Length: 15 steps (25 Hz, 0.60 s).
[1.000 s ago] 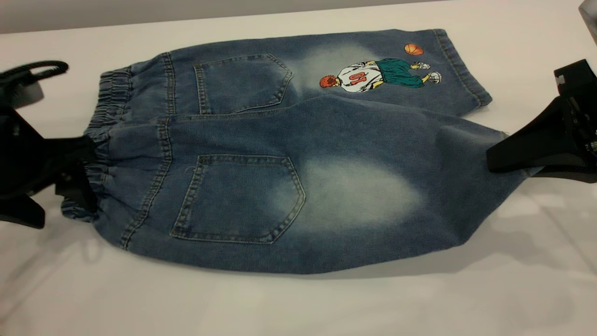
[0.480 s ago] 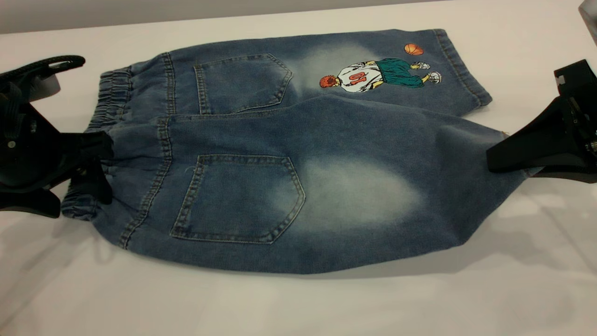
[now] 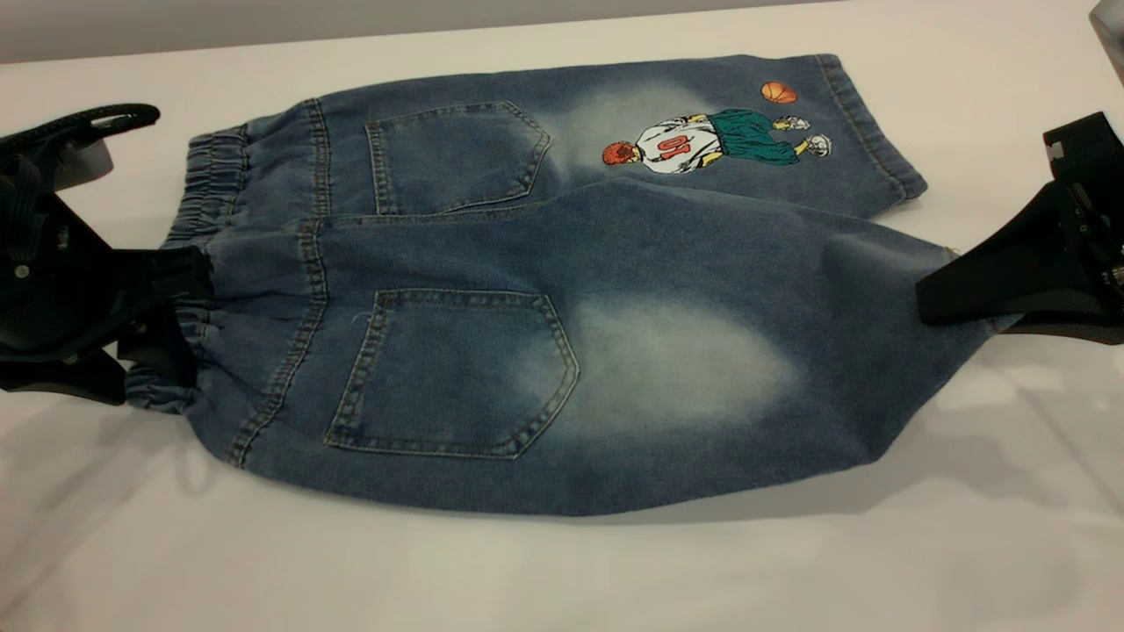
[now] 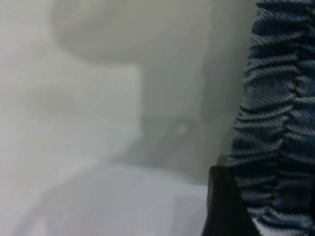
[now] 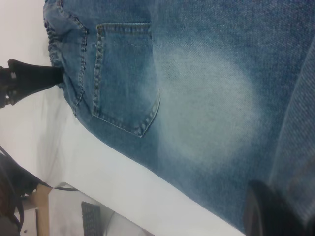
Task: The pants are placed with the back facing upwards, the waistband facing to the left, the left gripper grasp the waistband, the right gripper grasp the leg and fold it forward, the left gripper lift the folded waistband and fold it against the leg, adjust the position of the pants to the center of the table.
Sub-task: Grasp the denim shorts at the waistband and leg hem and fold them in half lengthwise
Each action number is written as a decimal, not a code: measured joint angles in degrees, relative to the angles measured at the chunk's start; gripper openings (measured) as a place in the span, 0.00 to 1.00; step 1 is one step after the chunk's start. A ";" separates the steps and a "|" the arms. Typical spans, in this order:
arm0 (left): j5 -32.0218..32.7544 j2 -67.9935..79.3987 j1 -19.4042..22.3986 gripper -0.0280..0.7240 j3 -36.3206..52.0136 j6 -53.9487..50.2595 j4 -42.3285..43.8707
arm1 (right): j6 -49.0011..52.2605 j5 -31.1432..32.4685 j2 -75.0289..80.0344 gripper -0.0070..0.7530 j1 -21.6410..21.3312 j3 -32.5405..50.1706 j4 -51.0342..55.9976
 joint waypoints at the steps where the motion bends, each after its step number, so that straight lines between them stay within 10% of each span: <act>1: -0.17 0.00 0.00 0.52 0.00 0.00 0.00 | 0.00 0.00 0.00 0.02 0.00 0.00 0.00; 15: -0.63 2.41 0.00 0.18 -0.07 0.00 0.00 | 0.00 0.00 0.00 0.02 0.00 0.00 0.00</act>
